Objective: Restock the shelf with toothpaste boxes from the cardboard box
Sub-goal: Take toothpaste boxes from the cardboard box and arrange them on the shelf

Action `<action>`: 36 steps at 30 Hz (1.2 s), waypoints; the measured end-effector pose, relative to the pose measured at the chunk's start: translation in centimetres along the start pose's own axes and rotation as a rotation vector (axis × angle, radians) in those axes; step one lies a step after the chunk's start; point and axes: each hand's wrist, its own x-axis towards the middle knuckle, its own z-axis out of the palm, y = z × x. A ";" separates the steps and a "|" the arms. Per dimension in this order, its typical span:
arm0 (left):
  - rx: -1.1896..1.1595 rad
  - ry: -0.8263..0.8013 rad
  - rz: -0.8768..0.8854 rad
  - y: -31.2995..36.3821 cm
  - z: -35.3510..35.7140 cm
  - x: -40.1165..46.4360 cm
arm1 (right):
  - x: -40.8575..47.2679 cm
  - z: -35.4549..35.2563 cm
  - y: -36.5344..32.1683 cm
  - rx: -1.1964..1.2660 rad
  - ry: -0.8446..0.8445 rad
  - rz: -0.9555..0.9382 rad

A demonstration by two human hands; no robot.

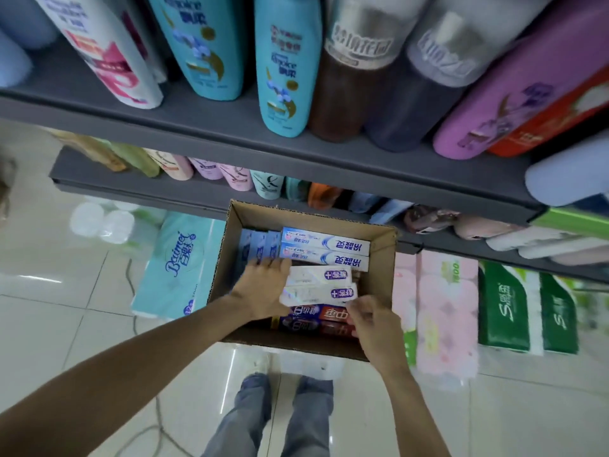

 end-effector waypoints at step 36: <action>-2.099 0.146 0.114 0.1 -18.4 -19.6 | -15.2 -9.4 -15.5 0.793 -0.021 -0.061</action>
